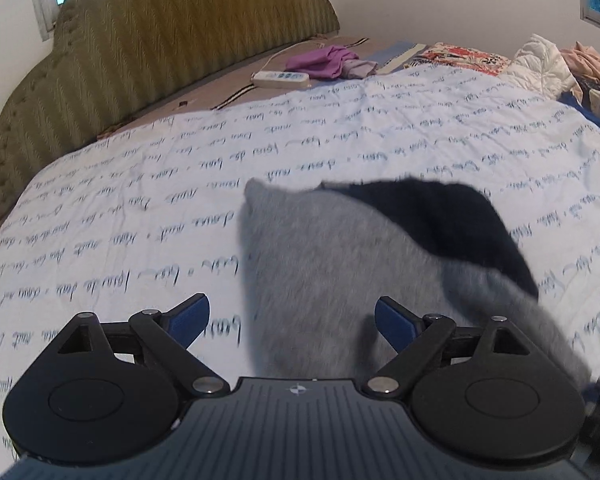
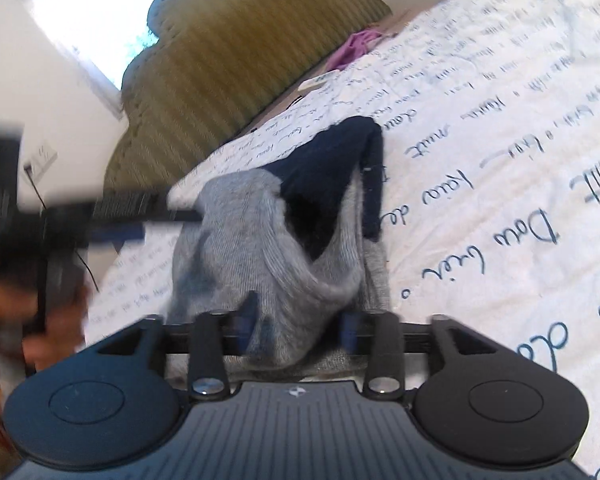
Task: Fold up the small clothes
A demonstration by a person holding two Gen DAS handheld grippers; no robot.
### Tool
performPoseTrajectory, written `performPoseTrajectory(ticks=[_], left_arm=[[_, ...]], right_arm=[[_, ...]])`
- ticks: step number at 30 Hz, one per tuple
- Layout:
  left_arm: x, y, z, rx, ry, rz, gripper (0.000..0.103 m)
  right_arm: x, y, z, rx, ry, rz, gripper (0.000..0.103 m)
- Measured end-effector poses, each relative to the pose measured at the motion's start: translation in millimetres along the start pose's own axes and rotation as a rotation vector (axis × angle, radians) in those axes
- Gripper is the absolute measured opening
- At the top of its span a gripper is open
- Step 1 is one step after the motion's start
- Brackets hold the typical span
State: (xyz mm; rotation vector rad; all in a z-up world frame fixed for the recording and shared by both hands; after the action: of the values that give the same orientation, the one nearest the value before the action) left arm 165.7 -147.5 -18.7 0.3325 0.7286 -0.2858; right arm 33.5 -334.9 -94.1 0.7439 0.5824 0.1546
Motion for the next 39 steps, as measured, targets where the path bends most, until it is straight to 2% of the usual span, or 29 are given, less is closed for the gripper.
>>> performPoseTrajectory(ticks=[4,5,7,8,11,13,14,16,17,19,21,24,26,27,28,31,35,39], left_arm=[[1,-2,-25,0.037,0.032,-0.009,0.092],[2,-2,-30,0.047,0.038,-0.006,0.092],[4,-1,-38,0.058,0.05,0.004,0.092],[5,0,-40,0.059,0.053,0.002,0.092],[0,4,-39,0.056,0.044,-0.009,0.092],[-2,6,-34,0.052,0.032,-0.002,0.092],[-3,8,-31,0.048,0.027,0.0,0.092],[-2,10,-24,0.028,0.021,0.003,0.092],[-2,12,-21,0.016,0.017,0.002,0.092],[-2,14,-15,-0.007,0.009,-0.004,0.092],[0,15,-9,-0.017,0.0,-0.008,0.092],[8,16,1,-0.01,0.0,0.011,0.093],[14,17,2,-0.011,0.009,0.01,0.093],[17,18,2,-0.014,0.014,0.007,0.093],[19,18,2,-0.019,0.02,0.004,0.093],[22,19,-1,-0.029,0.025,-0.006,0.095],[22,19,-5,-0.02,0.023,-0.001,0.096],[20,21,-8,-0.03,0.029,-0.005,0.096]], right_arm=[[-5,-14,5,0.12,-0.003,0.072,0.054],[-5,-17,7,0.148,-0.002,0.081,0.05],[-2,-24,6,0.19,0.012,0.08,0.014],[1,-27,5,0.198,0.028,0.057,0.013],[4,-28,1,0.163,0.071,0.018,0.012],[-4,-21,8,0.107,0.06,0.001,0.016],[-9,-16,16,0.061,0.033,-0.027,0.021],[-16,-3,34,-0.035,-0.031,-0.078,0.052],[-16,2,44,-0.072,-0.063,-0.1,0.055],[-10,7,64,-0.094,-0.081,-0.104,0.055],[3,3,81,-0.061,-0.074,-0.067,0.055],[41,-6,99,-0.045,-0.002,-0.096,0.055],[61,-7,102,-0.065,0.039,-0.118,0.05],[67,-5,101,-0.087,0.047,-0.129,0.03],[74,-4,101,-0.112,0.052,-0.151,0.015],[83,-10,103,-0.163,0.018,-0.231,0.014],[84,-14,106,-0.162,0.035,-0.211,0.016],[65,-5,100,-0.208,0.013,-0.236,0.039]])
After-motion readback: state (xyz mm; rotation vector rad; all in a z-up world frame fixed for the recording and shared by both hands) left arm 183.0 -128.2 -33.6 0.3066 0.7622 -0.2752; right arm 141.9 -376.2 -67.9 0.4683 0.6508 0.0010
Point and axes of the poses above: each gripper's, at about its wrist camera, not at the fingertips, and x roughly the way its jaws point, y to its left, z to its top, the point moved 4 cm from there along x, roughly the way its jaws point, and after that the axes turned 2 degrees about x, right-handed, at the moved point
